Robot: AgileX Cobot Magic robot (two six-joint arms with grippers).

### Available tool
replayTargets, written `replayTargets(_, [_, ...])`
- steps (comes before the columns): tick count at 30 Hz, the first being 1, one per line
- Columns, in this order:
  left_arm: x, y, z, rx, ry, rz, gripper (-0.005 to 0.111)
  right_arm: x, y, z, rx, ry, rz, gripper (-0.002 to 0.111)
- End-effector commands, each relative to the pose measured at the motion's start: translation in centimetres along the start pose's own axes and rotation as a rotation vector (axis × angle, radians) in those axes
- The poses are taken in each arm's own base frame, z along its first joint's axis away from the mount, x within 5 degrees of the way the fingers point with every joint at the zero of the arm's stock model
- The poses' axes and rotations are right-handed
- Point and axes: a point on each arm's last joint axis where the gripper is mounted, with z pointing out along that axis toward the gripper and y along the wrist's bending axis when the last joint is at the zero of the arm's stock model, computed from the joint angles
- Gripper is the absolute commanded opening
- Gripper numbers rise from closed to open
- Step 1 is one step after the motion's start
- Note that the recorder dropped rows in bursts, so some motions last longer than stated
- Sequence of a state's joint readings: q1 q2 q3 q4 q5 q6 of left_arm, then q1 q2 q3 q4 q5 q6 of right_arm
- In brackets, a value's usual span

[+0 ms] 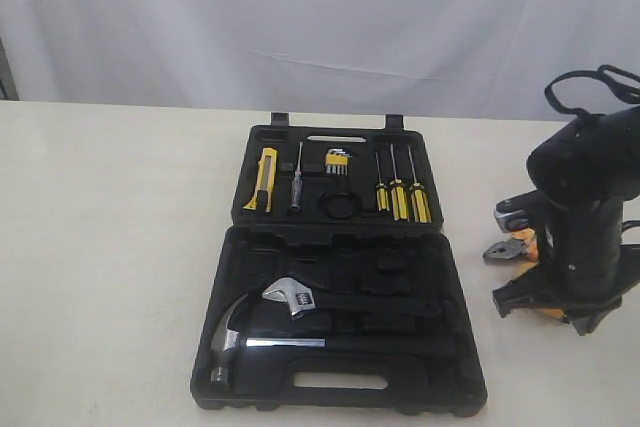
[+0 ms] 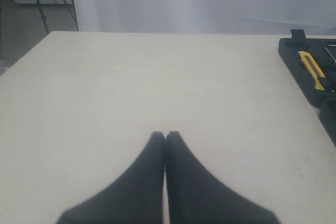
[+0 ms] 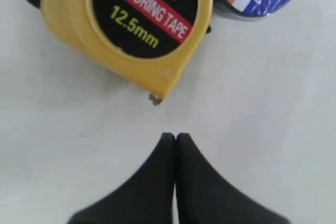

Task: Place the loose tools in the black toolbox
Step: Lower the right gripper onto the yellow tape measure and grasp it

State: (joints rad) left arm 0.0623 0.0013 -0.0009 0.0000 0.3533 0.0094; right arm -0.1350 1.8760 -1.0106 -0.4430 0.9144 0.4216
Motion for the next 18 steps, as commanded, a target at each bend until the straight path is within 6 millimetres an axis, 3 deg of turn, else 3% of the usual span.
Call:
replayTargets(1, [-0.1,0.0,0.0,0.004,-0.011,-0.001,0.0,-0.3,-0.5,-3.5,-0.119,-0.181,0.099,0.0])
replayTargets(4, [-0.1,0.0,0.0,0.004,-0.011,-0.001,0.0,-0.6,-1.5,-8.0,-0.259,-0.446,0.309,0.002])
replayTargets(5, [-0.1,0.0,0.0,0.004,-0.011,-0.001,0.0,-0.6,-1.7,-8.3,-0.268,-0.463,0.33,0.006])
replayTargets(7, [-0.1,0.0,0.0,0.004,-0.011,-0.001,0.0,-0.6,-2.4,-8.1,-0.28,-0.452,0.382,0.033])
replayTargets(8, [-0.1,0.0,0.0,0.004,-0.011,-0.001,0.0,-0.7,-2.6,-7.3,-0.284,-0.412,0.41,0.058])
replayTargets(9, [-0.1,0.0,0.0,0.004,-0.011,-0.001,0.0,-0.8,-2.5,-6.7,-0.28,-0.381,0.407,0.07])
replayTargets(10, [-0.1,0.0,0.0,0.004,-0.011,-0.001,0.0,-0.9,-2.2,-5.3,-0.267,-0.315,0.408,0.073])
replayTargets(13, [-0.1,0.0,0.0,0.004,-0.011,-0.001,0.0,-1.5,-1.1,-2.4,-0.249,-0.22,0.412,0.057])
replayTargets(18, [-0.1,0.0,0.0,0.004,-0.011,-0.001,0.0,-2.4,0.4,-0.1,-0.307,-0.187,0.453,0.073])
